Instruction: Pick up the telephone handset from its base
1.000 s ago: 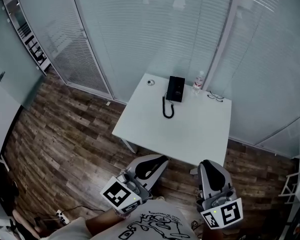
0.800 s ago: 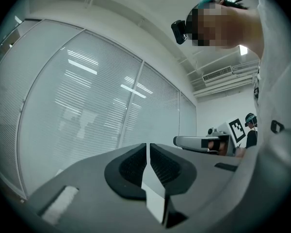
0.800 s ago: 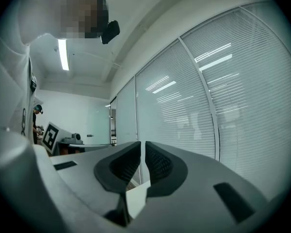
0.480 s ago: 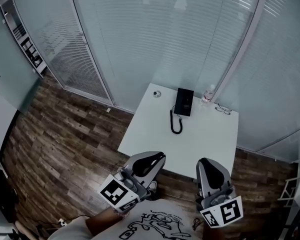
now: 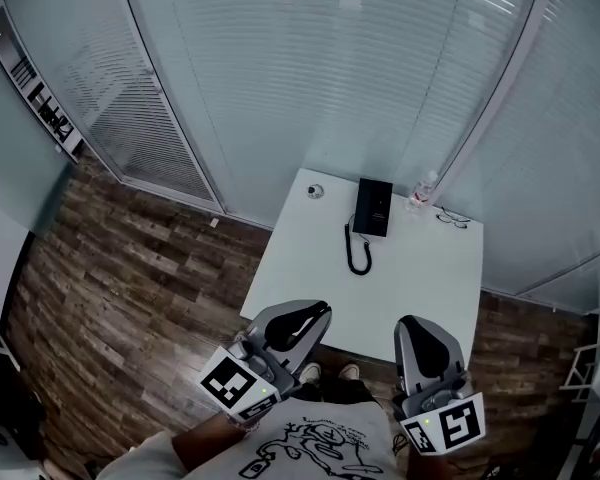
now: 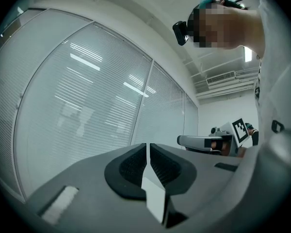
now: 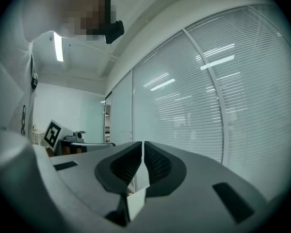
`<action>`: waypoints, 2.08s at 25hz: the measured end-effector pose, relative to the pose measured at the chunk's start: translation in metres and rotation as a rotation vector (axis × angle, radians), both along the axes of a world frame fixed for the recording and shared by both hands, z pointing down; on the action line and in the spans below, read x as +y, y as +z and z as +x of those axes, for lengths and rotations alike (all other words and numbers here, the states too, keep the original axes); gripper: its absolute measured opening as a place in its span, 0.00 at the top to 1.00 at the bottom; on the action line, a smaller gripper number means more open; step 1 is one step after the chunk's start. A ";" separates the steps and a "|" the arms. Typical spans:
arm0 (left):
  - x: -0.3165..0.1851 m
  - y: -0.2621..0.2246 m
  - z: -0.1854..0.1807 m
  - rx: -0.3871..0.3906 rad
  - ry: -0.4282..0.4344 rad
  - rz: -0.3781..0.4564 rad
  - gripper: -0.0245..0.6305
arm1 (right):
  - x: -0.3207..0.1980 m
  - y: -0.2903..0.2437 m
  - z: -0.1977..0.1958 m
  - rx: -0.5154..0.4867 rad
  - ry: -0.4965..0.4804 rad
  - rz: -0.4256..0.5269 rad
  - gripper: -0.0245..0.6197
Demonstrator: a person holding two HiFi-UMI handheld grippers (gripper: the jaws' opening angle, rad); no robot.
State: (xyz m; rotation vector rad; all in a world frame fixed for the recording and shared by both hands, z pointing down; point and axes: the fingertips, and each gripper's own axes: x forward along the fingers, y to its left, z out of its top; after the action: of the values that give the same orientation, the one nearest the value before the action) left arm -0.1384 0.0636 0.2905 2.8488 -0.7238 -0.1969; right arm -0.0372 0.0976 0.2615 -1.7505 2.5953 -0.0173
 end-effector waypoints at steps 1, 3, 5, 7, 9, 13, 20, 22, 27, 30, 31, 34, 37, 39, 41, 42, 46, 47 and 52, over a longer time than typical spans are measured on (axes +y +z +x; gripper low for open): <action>-0.003 0.001 0.001 0.000 0.002 -0.003 0.93 | -0.003 0.000 0.001 0.001 0.004 0.001 0.94; -0.009 0.003 0.003 -0.003 0.005 -0.008 0.93 | -0.009 0.001 0.004 -0.002 0.013 0.004 0.94; -0.016 0.006 0.006 -0.005 0.004 -0.012 0.93 | -0.016 0.002 0.008 -0.008 0.019 0.006 0.94; -0.023 0.007 0.010 -0.007 0.001 -0.015 0.93 | -0.023 0.003 0.013 -0.014 0.014 0.004 0.94; -0.031 0.007 0.015 -0.009 -0.002 -0.015 0.93 | -0.031 0.004 0.019 -0.024 0.003 0.001 0.94; -0.049 0.006 0.030 -0.008 -0.015 -0.012 0.93 | -0.048 0.005 0.034 -0.036 -0.018 0.000 0.94; -0.079 -0.003 0.075 -0.012 -0.016 -0.012 0.93 | -0.080 -0.001 0.081 -0.023 -0.010 -0.011 0.94; -0.087 -0.010 0.088 -0.012 -0.015 -0.014 0.93 | -0.087 -0.007 0.095 -0.020 -0.005 -0.014 0.94; -0.107 -0.002 0.133 -0.014 -0.011 -0.017 0.93 | -0.107 -0.001 0.137 -0.029 -0.018 -0.008 0.94; -0.118 0.006 0.161 -0.019 -0.003 -0.017 0.93 | -0.119 0.006 0.163 -0.033 -0.011 0.005 0.94; -0.120 0.004 0.167 -0.020 -0.002 -0.017 0.93 | -0.121 0.004 0.170 -0.034 -0.005 0.010 0.94; -0.125 0.002 0.183 -0.026 -0.008 -0.018 0.93 | -0.126 0.002 0.187 -0.042 -0.003 0.013 0.95; -0.131 0.011 0.197 -0.032 -0.017 -0.023 0.93 | -0.132 0.011 0.202 -0.037 -0.013 0.007 0.95; -0.134 0.014 0.206 -0.031 -0.020 -0.027 0.93 | -0.136 0.016 0.210 -0.029 -0.016 0.003 0.95; -0.136 0.015 0.210 -0.027 -0.022 -0.035 0.93 | -0.140 0.018 0.214 -0.026 -0.016 -0.002 0.95; -0.137 0.014 0.211 -0.026 -0.022 -0.040 0.93 | -0.142 0.018 0.215 -0.027 -0.016 -0.005 0.95; -0.145 0.007 0.209 -0.029 -0.017 -0.049 0.93 | -0.151 0.008 0.209 -0.040 -0.026 -0.008 0.95; -0.149 0.006 0.206 -0.027 -0.018 -0.049 0.93 | -0.154 0.006 0.205 -0.048 -0.032 -0.009 0.95; -0.165 0.000 0.188 -0.028 -0.006 -0.035 0.93 | -0.167 0.005 0.183 -0.039 -0.031 -0.021 0.95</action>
State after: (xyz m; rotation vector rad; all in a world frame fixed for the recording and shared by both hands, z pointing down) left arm 0.0497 -0.1016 0.2908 2.8219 -0.7344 -0.1443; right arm 0.1463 -0.0696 0.2665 -1.6982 2.6048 -0.0784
